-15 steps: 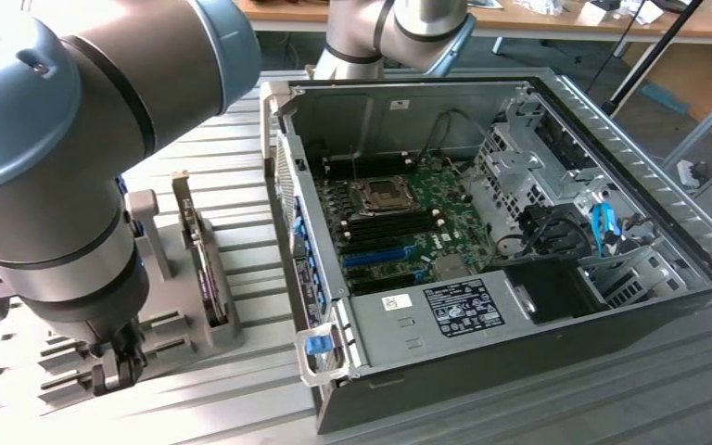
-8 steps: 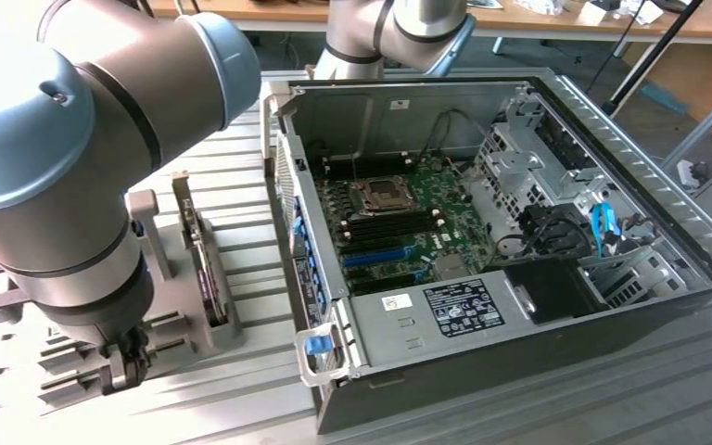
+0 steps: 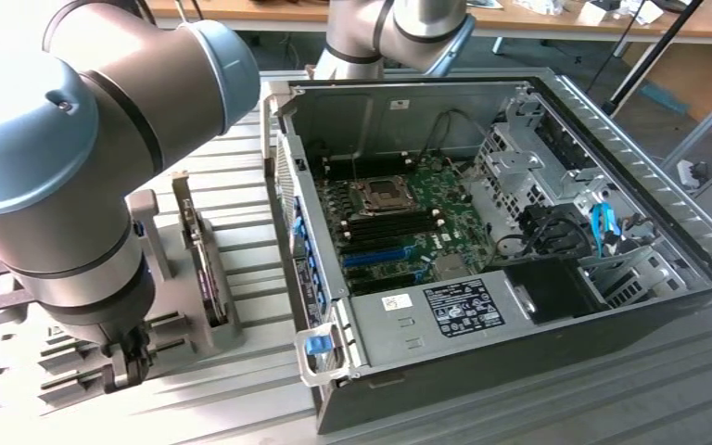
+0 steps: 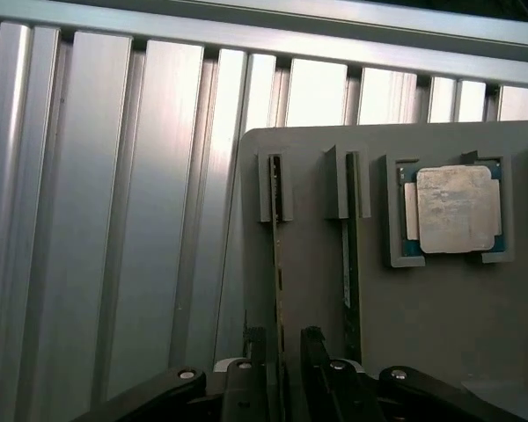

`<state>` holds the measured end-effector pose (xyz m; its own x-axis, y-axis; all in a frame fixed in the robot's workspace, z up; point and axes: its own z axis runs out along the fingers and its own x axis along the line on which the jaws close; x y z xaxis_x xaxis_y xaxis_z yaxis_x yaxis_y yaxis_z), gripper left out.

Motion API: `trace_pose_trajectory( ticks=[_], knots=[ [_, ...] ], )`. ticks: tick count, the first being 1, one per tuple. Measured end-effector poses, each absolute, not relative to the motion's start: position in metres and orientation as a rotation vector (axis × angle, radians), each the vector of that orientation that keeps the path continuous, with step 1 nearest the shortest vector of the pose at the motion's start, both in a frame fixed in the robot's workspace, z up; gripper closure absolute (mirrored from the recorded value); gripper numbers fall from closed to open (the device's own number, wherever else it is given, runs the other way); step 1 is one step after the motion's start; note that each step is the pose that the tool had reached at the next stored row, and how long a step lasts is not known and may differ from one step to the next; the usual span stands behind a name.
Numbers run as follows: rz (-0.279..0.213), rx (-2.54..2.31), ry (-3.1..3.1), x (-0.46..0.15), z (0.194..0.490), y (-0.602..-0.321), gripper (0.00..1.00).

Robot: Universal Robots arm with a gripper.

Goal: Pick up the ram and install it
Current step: 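Pick up the ram and move it above insertion slot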

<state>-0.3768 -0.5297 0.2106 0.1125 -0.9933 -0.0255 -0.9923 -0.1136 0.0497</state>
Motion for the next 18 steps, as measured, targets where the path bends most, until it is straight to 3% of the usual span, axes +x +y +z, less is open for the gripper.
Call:
trace_pose_trajectory(
  ticks=[15, 17, 18],
  knots=[
    [-0.081, 2.328, -2.078, -0.3852, 0.2074, -0.5254, 0.70],
    [-0.081, 2.328, -2.078, -0.3853, 0.2074, -0.5254, 0.72],
    [-0.081, 2.328, -2.078, -0.3853, 0.2074, -0.5254, 0.78]
  ],
)
